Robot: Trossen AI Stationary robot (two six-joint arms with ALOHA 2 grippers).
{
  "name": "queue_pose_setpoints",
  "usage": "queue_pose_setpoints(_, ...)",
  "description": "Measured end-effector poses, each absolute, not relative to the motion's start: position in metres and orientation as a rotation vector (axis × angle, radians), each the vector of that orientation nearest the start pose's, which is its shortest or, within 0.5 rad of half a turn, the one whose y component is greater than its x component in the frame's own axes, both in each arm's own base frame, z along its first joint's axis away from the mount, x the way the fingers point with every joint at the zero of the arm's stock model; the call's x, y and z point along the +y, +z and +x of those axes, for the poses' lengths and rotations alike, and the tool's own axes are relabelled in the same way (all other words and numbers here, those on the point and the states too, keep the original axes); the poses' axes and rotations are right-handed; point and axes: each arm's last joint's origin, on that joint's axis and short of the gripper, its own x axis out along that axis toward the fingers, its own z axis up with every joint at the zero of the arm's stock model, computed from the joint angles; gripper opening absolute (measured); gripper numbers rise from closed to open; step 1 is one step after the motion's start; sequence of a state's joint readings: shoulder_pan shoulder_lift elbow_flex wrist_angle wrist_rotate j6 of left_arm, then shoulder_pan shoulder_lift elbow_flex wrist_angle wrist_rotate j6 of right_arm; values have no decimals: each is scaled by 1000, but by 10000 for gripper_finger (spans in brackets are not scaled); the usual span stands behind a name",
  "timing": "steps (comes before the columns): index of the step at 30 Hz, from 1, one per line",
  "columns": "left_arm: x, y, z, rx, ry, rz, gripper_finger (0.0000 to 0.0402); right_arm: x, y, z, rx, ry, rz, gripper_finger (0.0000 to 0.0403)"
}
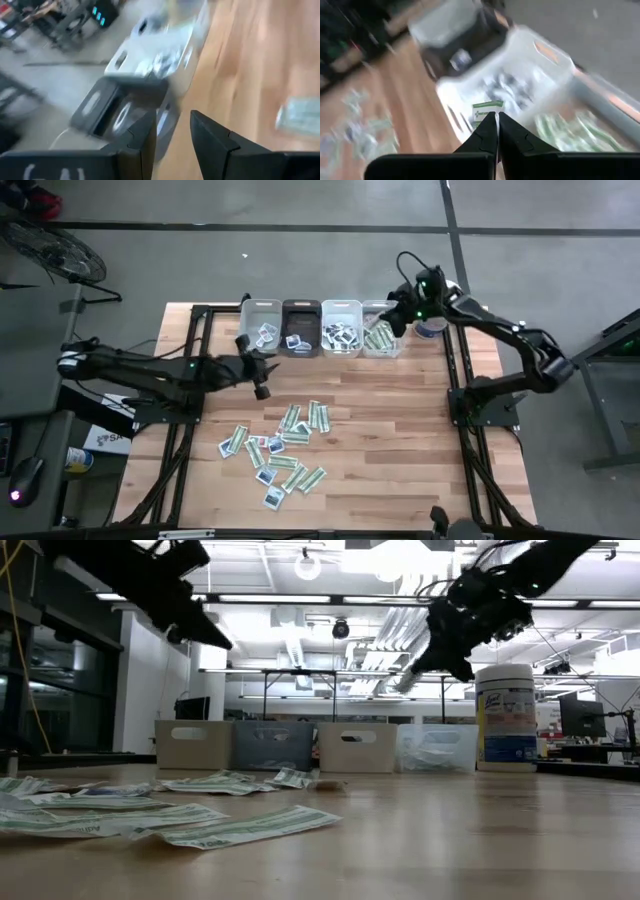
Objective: Pick & Place First Aid Supplies
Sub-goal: Put the green bandage into the transparent bin
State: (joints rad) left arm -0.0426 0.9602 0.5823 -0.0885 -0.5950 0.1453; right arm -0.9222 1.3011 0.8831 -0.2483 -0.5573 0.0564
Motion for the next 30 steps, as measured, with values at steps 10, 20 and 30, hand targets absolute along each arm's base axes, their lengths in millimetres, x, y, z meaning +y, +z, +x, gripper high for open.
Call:
queue_pose_setpoints(10, 23, 236, 175, 68, 362, 110, 115, -244, 254, 180, 902, -322, 452, 0)
queue_pose_setpoints(20, 24, 220, 166, -75, 300, 23, 115, -262, 231, 201, 1130, -214, 409, 0)
queue_pose_setpoints(30, 24, 209, 162, -73, 300, -11, 114, -254, 230, 213, 1180, -252, 344, 47)
